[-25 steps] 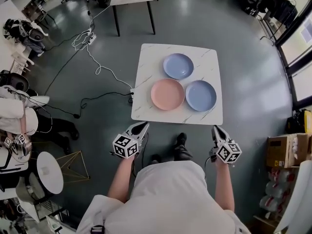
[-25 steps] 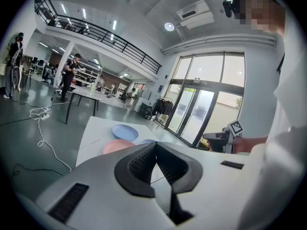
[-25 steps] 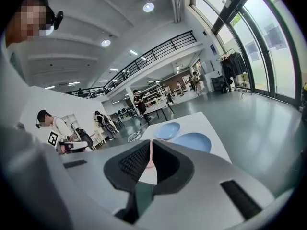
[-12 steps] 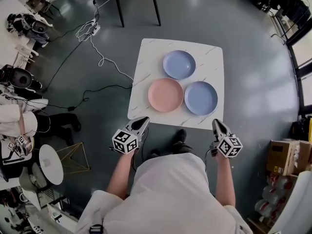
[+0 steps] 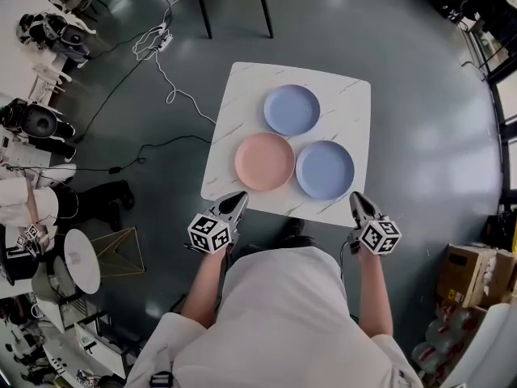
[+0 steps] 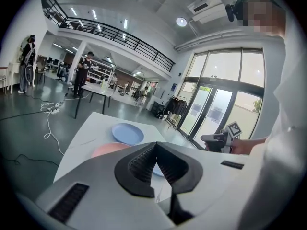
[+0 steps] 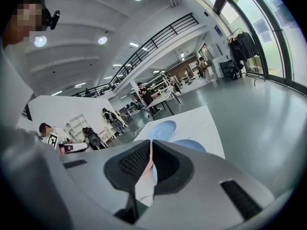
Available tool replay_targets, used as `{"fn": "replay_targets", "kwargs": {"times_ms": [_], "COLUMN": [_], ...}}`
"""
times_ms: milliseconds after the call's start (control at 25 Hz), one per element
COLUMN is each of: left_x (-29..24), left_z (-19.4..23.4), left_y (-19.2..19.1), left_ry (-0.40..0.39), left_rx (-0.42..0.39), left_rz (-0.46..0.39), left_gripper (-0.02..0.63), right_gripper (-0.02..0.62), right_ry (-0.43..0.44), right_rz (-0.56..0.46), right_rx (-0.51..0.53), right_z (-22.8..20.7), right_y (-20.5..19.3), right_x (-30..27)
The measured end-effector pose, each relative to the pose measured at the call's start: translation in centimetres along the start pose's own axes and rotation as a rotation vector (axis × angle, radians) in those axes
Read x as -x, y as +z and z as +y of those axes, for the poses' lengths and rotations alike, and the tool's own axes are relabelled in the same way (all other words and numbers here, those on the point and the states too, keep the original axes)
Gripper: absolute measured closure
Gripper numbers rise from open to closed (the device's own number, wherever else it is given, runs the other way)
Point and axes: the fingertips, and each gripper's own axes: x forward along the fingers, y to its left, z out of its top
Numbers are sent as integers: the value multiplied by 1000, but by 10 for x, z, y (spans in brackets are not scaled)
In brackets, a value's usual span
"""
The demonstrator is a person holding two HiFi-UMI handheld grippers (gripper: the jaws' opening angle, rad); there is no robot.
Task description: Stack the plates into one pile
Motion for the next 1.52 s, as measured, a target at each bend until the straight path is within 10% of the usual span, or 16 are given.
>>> {"fn": "replay_targets", "kwargs": {"times_ms": [720,1520], "left_x": [-46,-91], "left_z": [13,37], "left_y": [-15,-47], "left_ry": [46,-52], "left_rx": [11,13], "left_rz": [93,249], "left_gripper": [594,594], "right_gripper": [565,523], "right_ry": [13,-306], "right_rz": [120,294], "right_rx": [-63,-280], "right_z": [-37,-142], "right_y": [-30,-133], "right_x": [-40,-75]}}
